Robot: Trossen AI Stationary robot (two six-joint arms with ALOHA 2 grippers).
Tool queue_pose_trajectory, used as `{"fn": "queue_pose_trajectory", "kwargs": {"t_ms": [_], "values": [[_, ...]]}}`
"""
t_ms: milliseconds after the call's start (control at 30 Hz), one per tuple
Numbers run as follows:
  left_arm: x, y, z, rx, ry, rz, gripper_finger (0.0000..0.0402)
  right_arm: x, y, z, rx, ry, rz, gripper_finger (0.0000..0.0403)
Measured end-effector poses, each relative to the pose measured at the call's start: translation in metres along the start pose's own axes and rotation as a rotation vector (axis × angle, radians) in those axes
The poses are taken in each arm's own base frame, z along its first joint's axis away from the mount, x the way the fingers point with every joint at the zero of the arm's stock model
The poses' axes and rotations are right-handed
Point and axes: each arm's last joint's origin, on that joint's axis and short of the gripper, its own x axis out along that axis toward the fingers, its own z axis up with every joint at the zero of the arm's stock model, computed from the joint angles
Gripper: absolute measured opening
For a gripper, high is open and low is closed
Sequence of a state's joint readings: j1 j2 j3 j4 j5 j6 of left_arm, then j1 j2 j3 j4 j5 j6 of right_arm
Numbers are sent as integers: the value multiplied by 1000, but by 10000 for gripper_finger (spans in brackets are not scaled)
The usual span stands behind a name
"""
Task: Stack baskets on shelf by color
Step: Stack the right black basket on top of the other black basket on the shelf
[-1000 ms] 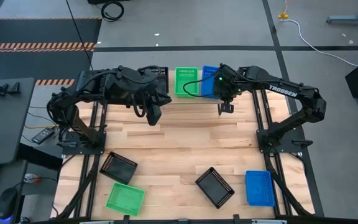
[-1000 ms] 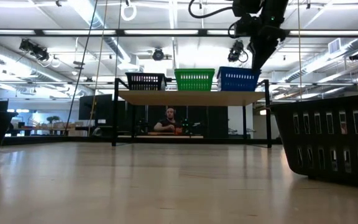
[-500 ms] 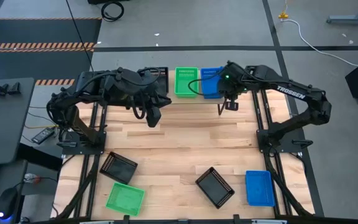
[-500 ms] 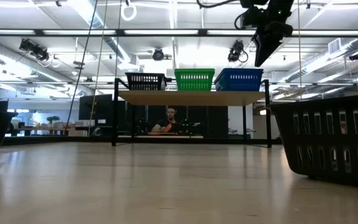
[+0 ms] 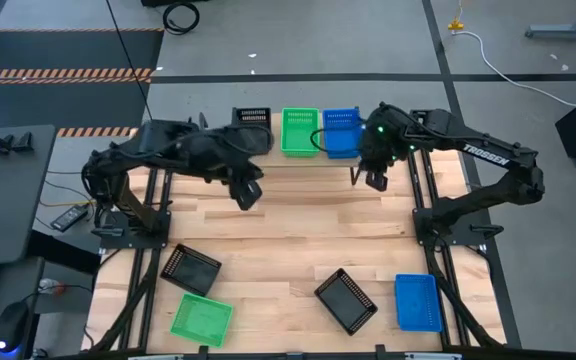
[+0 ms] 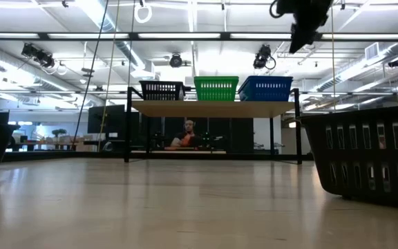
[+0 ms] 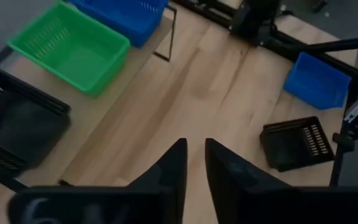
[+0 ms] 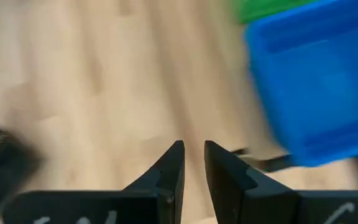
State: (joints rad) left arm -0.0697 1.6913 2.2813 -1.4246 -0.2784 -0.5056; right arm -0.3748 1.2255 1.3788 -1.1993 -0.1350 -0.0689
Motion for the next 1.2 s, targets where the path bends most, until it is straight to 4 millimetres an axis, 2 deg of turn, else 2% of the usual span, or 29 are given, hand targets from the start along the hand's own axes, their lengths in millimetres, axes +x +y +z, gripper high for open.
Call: {"fn": "queue_pose_trajectory", "kwargs": {"t_ms": [200, 433, 567, 800, 900, 1067, 1200], "values": [[40, -25, -8, -43, -10, -95, 118, -3, 29, -12, -22, 93, 165, 69], [88, -57, -32, -148, -14, -230, 166, -5, 64, -21, -105, 171, 301, 76], [113, -78, -50, -186, -23, -290, 181, -6, 79, -25, -129, 193, 334, 112], [169, -109, -86, -217, 38, -292, 185, -9, 97, -32, -108, 225, 352, 207], [189, -123, -93, -242, 35, -322, 186, -11, 102, -35, -77, 239, 324, 238], [214, -142, -100, -261, 4, -414, 186, -14, 107, -41, -39, 270, 316, 262], [236, -143, -115, -224, 75, -377, 186, -16, 110, -46, -35, 282, 293, 262]]}}
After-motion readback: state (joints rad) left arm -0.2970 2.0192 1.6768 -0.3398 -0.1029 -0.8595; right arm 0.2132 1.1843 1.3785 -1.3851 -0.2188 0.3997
